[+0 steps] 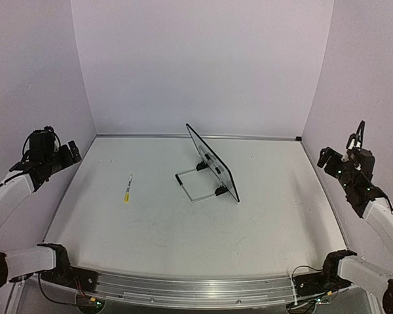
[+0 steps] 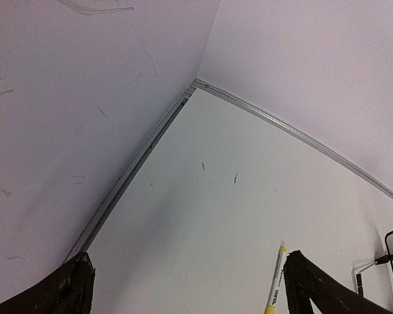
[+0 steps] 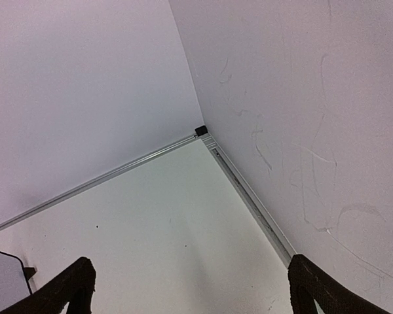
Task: Write a sentence on the whiteboard
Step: Pick up the whiteboard stand from the center of the board.
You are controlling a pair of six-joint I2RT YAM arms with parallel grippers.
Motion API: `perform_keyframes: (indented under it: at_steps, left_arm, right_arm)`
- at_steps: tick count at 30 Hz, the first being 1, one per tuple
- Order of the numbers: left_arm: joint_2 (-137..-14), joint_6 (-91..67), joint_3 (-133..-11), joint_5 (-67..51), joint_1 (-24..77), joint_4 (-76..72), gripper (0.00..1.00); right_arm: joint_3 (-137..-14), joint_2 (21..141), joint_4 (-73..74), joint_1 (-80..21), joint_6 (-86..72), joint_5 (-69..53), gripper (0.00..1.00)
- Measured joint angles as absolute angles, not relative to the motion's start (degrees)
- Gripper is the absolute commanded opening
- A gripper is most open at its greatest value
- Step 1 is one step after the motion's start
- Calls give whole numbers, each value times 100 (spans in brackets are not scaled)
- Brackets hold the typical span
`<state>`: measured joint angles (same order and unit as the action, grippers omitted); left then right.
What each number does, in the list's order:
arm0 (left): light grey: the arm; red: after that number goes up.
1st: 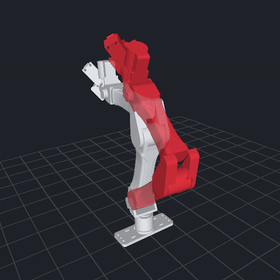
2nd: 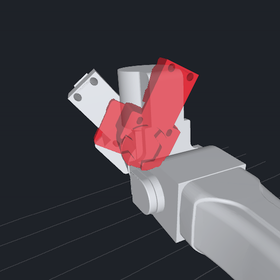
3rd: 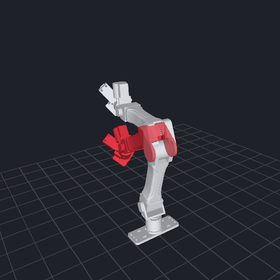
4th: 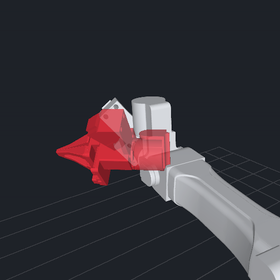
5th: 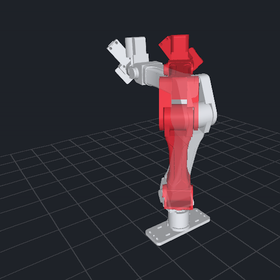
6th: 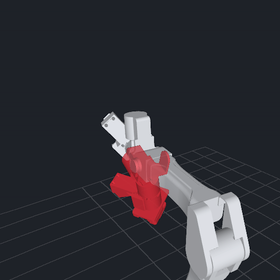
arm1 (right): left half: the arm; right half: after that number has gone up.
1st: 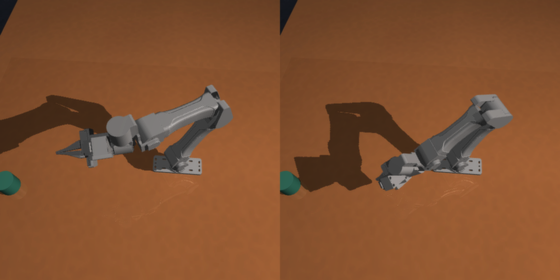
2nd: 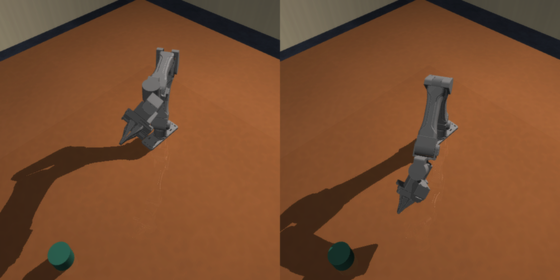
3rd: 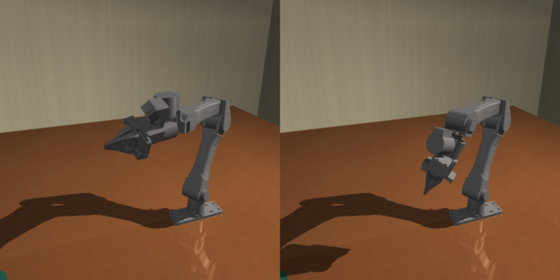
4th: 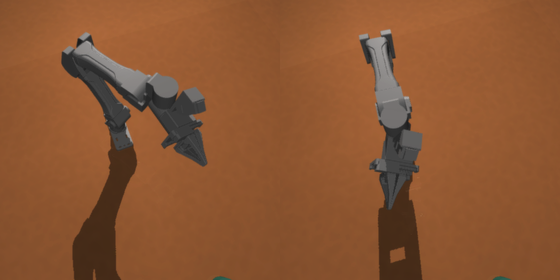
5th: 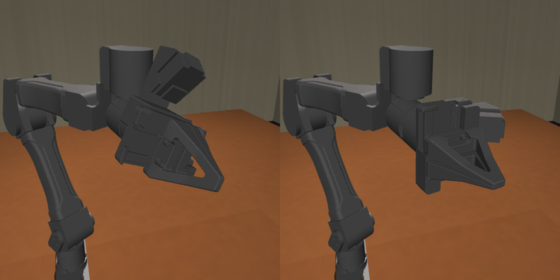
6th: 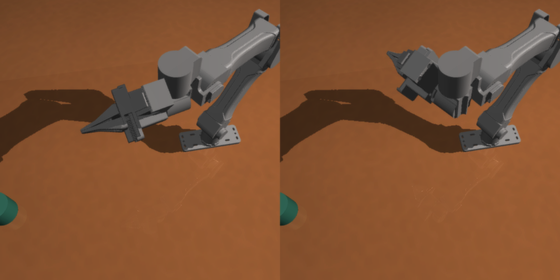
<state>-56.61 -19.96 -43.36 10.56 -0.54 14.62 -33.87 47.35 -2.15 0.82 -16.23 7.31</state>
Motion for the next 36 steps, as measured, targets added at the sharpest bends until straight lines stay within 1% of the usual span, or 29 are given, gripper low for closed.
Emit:
perform_keyframes:
  at_steps: [5,9,11,16,19,23,29,33,36]
  left_arm:
    - [-5530,-2112,-4449,1072,-54,1679,99]
    - [-5779,-2252,-4788,896,52,1921,99]
    - [-5997,-2396,-4935,913,359,1972,98]
    - [-6691,-2932,-5034,969,1640,1975,96]
    - [-7329,-3309,-5164,1061,2292,1938,95]
    - [-8229,-3680,-5507,1075,2956,1806,92]
    - [-9614,-4061,-6428,1022,3667,1561,82]
    - [-10576,-4203,-7159,893,4017,1378,70]
    - [-11081,-4252,-7536,788,4158,1350,62]
  right_arm:
    - [-3387,4666,-15,82,-1567,400,98]
    - [-3413,4684,228,82,-1421,-44,98]
    - [-3482,4758,367,82,-1374,-299,98]
    - [-3637,5110,490,82,-1401,-917,98]
    - [-3642,5338,532,82,-1470,-1212,98]
    - [-3642,5513,609,82,-1531,-1443,98]
    - [-3616,5575,611,80,-1556,-1514,98]
    - [-3553,5691,601,59,-1603,-1515,98]
    - [-3540,5771,602,58,-1640,-1540,98]
